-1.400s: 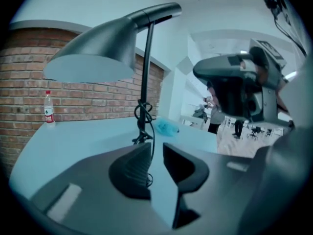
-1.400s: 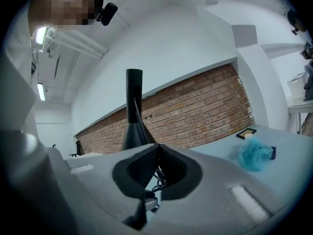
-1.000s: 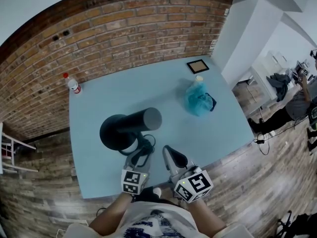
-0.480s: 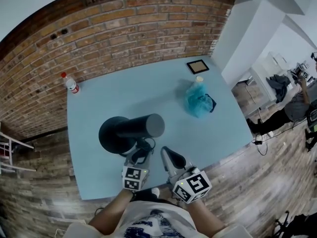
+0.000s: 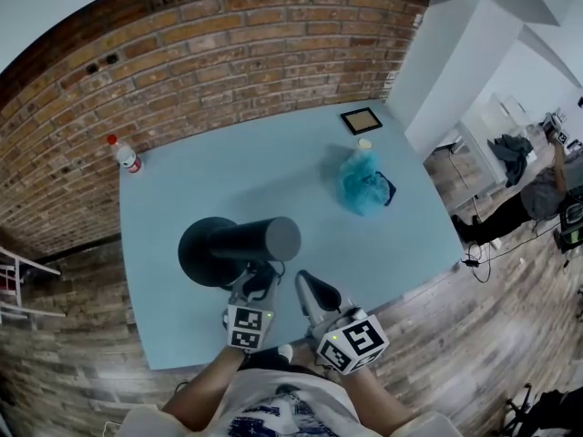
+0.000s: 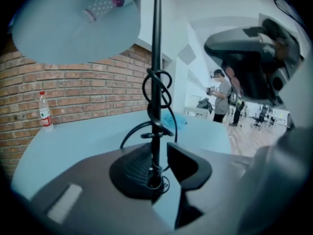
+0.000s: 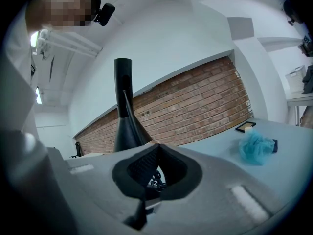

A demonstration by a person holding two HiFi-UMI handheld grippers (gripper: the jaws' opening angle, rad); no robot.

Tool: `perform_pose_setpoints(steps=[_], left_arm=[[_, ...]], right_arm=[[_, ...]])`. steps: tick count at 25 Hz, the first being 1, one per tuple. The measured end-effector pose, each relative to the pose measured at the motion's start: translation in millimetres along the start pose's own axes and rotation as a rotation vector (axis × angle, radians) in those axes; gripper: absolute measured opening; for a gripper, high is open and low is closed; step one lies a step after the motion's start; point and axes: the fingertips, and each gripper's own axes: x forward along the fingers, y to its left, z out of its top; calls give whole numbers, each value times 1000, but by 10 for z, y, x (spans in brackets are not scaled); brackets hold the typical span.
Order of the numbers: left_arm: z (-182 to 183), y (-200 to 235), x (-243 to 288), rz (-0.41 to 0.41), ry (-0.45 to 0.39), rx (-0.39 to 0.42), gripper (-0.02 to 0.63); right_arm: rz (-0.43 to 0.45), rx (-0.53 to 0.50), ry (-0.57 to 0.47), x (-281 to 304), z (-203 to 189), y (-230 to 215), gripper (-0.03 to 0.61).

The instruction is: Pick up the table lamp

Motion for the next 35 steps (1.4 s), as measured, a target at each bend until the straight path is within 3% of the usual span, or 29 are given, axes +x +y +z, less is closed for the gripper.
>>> perform_pose_setpoints(steps=[6,20,24,26,30,32,35], left_arm=[[-10,43,51,24,-7,-5,49],[-8,51,85,-20,-5,-16,48],[-15,41,85,-33,-3,-19,48],[-12,43,87,-33,-3,-24,48],[-13,40,87,-34,4,-25,48],[-9,36,86,-38,6,-22,48],[-9,32,87,-45,7,-20,48]], right_arm=[[9,4,6,22,-32,29,-2],[65,24,-26,112,76,148,-2],[66,-16,-45,125,181,149,2],[84,-23,-55,148,248,182,69],[135,-63,-64,215,358,329,74],[168,-71,-67,265,408,413,126],[196,-80,-80,339,482,489,153]])
